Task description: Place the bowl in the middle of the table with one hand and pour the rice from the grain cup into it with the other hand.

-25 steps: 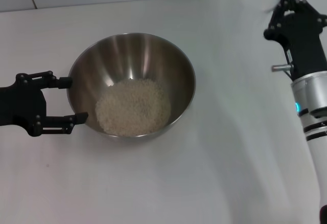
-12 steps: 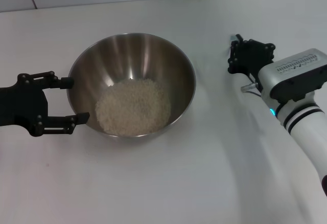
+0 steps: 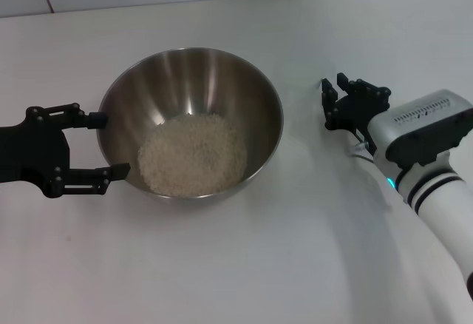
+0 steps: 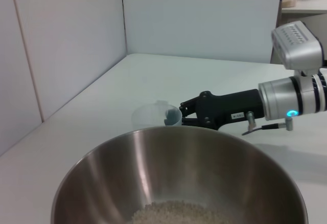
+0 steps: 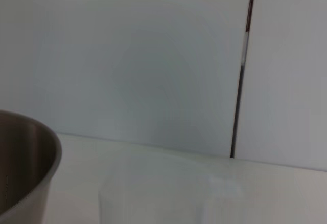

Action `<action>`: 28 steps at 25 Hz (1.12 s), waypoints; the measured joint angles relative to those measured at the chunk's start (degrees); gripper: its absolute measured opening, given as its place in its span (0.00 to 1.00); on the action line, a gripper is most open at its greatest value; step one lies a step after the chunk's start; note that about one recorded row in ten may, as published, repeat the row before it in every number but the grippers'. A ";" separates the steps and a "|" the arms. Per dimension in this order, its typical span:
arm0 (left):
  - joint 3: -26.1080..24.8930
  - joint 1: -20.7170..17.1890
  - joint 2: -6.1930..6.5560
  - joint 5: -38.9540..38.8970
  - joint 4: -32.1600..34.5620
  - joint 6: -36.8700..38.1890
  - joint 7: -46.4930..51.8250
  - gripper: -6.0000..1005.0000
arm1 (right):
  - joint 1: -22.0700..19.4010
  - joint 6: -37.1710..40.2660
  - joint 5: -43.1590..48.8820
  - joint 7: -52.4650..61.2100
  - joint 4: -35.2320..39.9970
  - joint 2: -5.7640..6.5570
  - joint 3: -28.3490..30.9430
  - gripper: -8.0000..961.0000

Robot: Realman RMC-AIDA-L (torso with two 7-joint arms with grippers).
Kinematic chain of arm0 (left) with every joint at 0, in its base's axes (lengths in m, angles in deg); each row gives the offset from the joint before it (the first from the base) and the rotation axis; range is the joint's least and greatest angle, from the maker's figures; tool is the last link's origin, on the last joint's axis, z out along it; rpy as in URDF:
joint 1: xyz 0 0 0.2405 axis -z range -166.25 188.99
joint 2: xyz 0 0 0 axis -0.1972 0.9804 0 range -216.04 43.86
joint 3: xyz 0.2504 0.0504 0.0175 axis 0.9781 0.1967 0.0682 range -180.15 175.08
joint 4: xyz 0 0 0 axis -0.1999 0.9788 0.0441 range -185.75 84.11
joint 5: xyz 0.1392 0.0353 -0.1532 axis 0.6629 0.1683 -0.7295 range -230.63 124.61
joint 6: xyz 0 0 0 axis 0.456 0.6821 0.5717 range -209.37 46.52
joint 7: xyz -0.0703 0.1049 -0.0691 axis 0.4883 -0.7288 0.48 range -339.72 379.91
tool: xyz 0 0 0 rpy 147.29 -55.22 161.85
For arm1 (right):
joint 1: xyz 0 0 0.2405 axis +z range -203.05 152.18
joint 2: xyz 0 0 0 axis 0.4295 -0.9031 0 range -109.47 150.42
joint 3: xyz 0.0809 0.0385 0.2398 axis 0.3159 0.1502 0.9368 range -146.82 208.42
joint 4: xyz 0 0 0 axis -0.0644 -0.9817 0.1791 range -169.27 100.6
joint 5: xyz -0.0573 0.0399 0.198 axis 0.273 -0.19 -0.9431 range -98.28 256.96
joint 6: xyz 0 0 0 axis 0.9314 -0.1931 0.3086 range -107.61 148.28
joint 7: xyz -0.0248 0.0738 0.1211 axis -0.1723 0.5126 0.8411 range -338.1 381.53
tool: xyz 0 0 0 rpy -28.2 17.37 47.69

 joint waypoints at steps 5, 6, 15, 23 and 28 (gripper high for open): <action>0.00 -0.07 0.00 0.00 -0.10 0.13 0.00 0.84 | -5.56 4.53 0.62 -0.41 -3.78 0.32 -0.12 0.17; 0.00 -0.13 0.00 0.00 -0.11 0.14 0.00 0.84 | -7.01 6.00 0.63 -0.38 -4.42 0.37 -0.14 0.21; -0.01 -0.54 0.00 0.00 -0.12 0.05 -0.17 0.84 | -16.30 38.09 1.85 28.48 3.16 0.47 2.99 0.59; -0.01 -0.56 -0.08 -0.07 -0.33 -0.34 -0.68 0.84 | 2.39 55.35 31.06 51.48 33.58 2.43 -0.17 0.82; -0.16 -0.21 -0.09 -0.02 -0.82 -0.47 -0.70 0.84 | 11.68 53.62 34.84 58.56 49.50 0.32 -13.45 0.82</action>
